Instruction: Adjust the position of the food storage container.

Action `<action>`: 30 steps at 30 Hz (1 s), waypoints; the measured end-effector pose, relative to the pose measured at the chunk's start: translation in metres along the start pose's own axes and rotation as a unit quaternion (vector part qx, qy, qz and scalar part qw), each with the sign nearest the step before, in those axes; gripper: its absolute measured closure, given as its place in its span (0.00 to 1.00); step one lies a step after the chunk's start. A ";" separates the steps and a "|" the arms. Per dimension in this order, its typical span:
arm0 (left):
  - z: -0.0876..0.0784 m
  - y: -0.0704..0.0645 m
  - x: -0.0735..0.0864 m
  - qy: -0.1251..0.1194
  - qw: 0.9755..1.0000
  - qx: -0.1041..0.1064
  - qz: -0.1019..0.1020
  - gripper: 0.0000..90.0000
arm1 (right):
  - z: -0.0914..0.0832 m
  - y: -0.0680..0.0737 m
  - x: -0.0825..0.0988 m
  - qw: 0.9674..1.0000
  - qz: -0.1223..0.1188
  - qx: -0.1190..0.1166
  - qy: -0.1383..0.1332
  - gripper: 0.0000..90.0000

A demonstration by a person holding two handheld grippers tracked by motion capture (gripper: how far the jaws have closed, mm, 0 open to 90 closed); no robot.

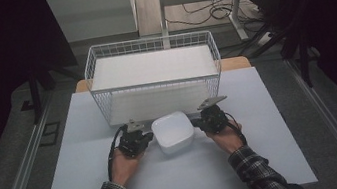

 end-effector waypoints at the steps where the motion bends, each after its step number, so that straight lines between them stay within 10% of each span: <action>1: -0.001 0.000 0.000 0.001 1.000 0.002 0.001 1.00 | -0.002 0.003 0.001 1.000 0.000 -0.005 0.000 0.99; 30: -0.043 -0.047 0.031 0.023 0.999 0.029 0.017 1.00 | -0.046 0.051 0.040 0.999 0.015 -0.033 -0.006 0.99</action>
Point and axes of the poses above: each handheld gripper's, and its own axes: z roughly forward along the jaws, x roughly out of its underside, y roughly to its left, the point moved 6 cm from there along z, roughly forward along the jaws, and after that the axes turned 5 degrees about -y, right-handed, at the moved point
